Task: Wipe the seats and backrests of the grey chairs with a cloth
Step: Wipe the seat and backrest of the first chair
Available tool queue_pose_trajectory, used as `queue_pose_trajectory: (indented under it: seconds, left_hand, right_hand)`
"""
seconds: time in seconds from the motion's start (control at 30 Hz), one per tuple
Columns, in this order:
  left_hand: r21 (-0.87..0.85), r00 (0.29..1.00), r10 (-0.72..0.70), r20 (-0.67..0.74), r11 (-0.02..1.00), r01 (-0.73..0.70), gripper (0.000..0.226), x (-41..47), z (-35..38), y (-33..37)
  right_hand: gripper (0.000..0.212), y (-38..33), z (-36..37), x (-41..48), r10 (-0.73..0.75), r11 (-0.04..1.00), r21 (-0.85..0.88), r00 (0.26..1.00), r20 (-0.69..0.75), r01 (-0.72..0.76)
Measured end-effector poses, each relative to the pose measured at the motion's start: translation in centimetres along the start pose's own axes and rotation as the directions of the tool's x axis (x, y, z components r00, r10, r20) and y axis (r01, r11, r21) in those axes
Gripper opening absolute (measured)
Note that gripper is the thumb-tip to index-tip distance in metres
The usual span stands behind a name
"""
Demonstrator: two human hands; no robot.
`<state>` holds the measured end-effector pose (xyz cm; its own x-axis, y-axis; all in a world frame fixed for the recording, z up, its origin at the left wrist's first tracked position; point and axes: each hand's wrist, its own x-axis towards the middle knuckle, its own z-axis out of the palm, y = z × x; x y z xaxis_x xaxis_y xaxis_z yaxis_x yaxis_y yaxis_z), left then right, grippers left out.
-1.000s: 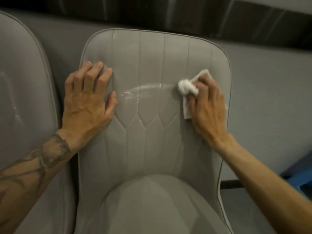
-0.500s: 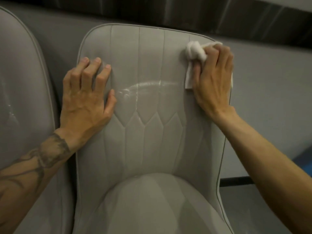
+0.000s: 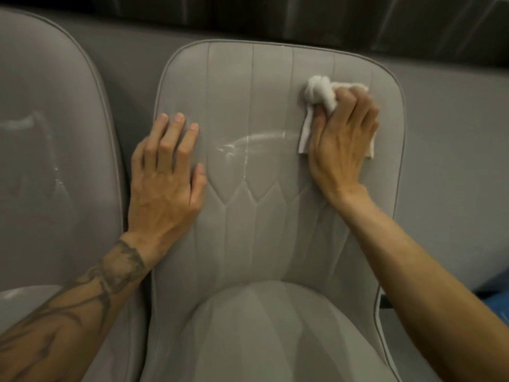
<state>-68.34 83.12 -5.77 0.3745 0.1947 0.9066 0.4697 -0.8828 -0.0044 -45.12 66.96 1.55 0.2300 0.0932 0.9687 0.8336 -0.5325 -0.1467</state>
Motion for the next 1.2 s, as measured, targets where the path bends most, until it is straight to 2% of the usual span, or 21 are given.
queue_pose_trajectory:
  seconds: [0.03,0.1,0.17,0.2,0.23,0.27,0.33,0.4,0.47,0.53,0.6,0.67,0.73,0.83,0.9,0.97,1.0,1.07,1.1,1.13,1.2]
  left_hand:
    - [-0.001,1.000,0.001,-0.004,1.000,-0.001,0.061,-0.3,0.1,0.0]
    - [-0.012,1.000,0.004,-0.007,1.000,-0.004,0.060,-0.4,0.1,-0.1]
    - [-0.027,1.000,0.000,-0.003,1.000,0.000,0.060,-0.4,0.1,-0.2]
    - [-0.034,1.000,-0.006,-0.002,0.999,0.006,0.060,-0.4,0.1,-0.1]
    - [-0.041,1.000,-0.010,-0.003,0.999,0.010,0.060,-0.4,0.0,0.0]
    - [-0.044,1.000,-0.010,-0.003,0.999,0.010,0.060,-0.4,0.0,0.0]
    - [-0.041,1.000,-0.008,-0.004,0.999,0.008,0.059,-0.4,0.0,0.0]
    - [-0.031,1.000,-0.006,-0.012,1.000,0.005,0.059,-0.4,0.1,0.1]
    - [-0.029,1.000,-0.008,-0.016,1.000,0.007,0.059,-0.4,0.1,0.1]
    - [-0.033,1.000,-0.014,-0.015,0.999,0.014,0.060,-0.4,0.1,0.0]
    - [-0.037,1.000,-0.014,-0.013,0.999,0.014,0.060,-0.4,0.1,0.1]
    - [-0.038,1.000,-0.017,-0.019,0.999,0.016,0.060,-0.4,-0.1,0.1]
    - [-0.036,1.000,-0.021,-0.019,0.999,0.020,0.060,-0.4,-0.1,0.2]
    - [-0.032,1.000,-0.021,-0.021,0.999,0.021,0.060,-0.4,0.0,0.0]
    - [-0.028,1.000,-0.017,-0.022,0.999,0.016,0.060,-0.4,0.1,0.0]
    - [-0.024,1.000,-0.019,-0.024,1.000,0.019,0.060,-0.4,0.1,0.0]
    - [-0.023,1.000,-0.020,-0.024,1.000,0.019,0.060,-0.4,0.1,-0.1]
    - [-0.027,0.999,-0.022,-0.024,0.999,0.021,0.059,-0.4,0.0,0.0]
    - [-0.029,0.999,-0.023,-0.026,0.999,0.022,0.059,-0.4,-0.1,0.0]
    - [-0.030,0.999,-0.022,-0.027,0.999,0.021,0.059,-0.3,-0.1,0.0]
    - [-0.026,1.000,-0.018,-0.023,1.000,0.017,0.059,-0.3,-0.1,-0.1]
  right_hand:
    - [0.031,-0.3,-0.1,-2.1,-0.016,1.000,0.020,0.999,0.042,0.015]
    - [0.035,-0.4,-1.3,-7.5,-0.158,0.987,0.034,0.964,0.213,0.155]
    - [0.041,1.1,-3.2,-10.0,-0.342,0.934,0.028,0.868,0.359,0.356]
    - [0.041,2.0,-3.7,-8.9,-0.406,0.905,0.041,0.830,0.382,0.424]
    - [0.038,2.7,-3.7,-6.9,-0.412,0.902,0.036,0.833,0.369,0.431]
    - [0.034,3.1,-3.3,-4.4,-0.363,0.924,0.001,0.876,0.319,0.382]
    - [0.032,3.6,-2.2,1.5,-0.171,0.978,-0.099,0.978,0.116,0.183]
    - [0.036,3.2,-1.4,3.7,-0.029,0.992,-0.126,1.000,-0.001,0.029]
    - [0.040,2.7,-1.3,-0.1,-0.070,0.990,-0.118,0.997,0.043,0.075]
    - [0.040,2.5,-2.4,-7.9,-0.167,0.983,-0.035,0.959,0.229,0.179]
    - [0.039,2.8,-4.4,-15.2,-0.312,0.941,0.013,0.853,0.419,0.337]
    - [0.038,3.6,-5.3,-17.4,-0.411,0.889,0.028,0.769,0.489,0.457]
    - [0.036,3.8,-4.2,-15.0,-0.398,0.905,0.025,0.823,0.406,0.425]
    - [0.033,2.7,-1.6,-9.7,-0.219,0.971,-0.040,0.941,0.258,0.237]
    - [0.032,1.7,-0.8,-10.7,-0.111,0.993,-0.022,0.977,0.184,0.117]
    - [0.035,0.8,-1.3,-16.0,-0.122,0.992,0.016,0.957,0.262,0.122]
    - [0.037,0.7,-2.1,-19.0,-0.199,0.979,0.024,0.917,0.347,0.203]
    - [0.040,1.6,-3.6,-22.2,-0.385,0.906,0.043,0.777,0.498,0.422]
    - [0.042,2.5,-3.6,-21.8,-0.461,0.866,0.077,0.728,0.507,0.494]
    - [0.041,3.3,-3.2,-20.5,-0.487,0.854,0.087,0.732,0.476,0.512]
    - [0.036,3.9,-2.0,-17.1,-0.352,0.931,0.043,0.860,0.370,0.363]
